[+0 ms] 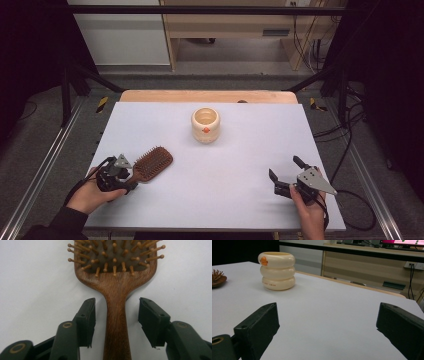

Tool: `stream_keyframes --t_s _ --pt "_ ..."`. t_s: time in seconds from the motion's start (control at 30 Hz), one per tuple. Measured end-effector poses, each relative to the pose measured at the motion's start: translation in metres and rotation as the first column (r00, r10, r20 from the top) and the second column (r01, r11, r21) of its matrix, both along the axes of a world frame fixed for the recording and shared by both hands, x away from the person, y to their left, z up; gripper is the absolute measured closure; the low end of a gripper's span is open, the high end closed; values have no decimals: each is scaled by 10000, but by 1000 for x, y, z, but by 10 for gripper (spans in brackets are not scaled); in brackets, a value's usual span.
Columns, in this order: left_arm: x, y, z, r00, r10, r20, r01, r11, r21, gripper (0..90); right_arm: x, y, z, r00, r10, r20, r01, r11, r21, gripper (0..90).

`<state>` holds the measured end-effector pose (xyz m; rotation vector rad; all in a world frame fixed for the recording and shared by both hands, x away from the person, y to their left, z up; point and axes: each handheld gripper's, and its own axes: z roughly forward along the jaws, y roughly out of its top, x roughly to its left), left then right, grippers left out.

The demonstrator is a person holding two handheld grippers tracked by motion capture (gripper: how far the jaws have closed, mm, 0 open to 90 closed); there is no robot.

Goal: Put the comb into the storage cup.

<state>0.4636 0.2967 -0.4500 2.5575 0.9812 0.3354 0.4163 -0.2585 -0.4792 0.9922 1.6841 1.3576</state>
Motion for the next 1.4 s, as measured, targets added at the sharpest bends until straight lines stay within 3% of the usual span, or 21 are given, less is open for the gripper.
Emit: stream_keyframes --t_s 0.37,0.87,1.13,1.23,1.4 --pt "6 -7 1 9994 -122 -318 133 9993 358 560 0 0 0 10000 -22 -47 22 10000 -32 45" --pt "7 -10 0 9976 38 -688 -16 9995 308 665 1 0 -1 10000 -3 -97 3 10000 -42 45" --pt "9 -19 2 9955 -53 -946 130 9967 807 724 0 0 0 9999 28 -104 -28 10000 0 45" --pt "9 -17 2 9958 -120 -911 176 9980 608 728 0 0 0 9999 41 -95 -41 10000 30 45" --pt "4 -13 1 9981 -384 -491 406 9982 436 730 0 0 0 10000 49 -85 -49 10000 55 44"
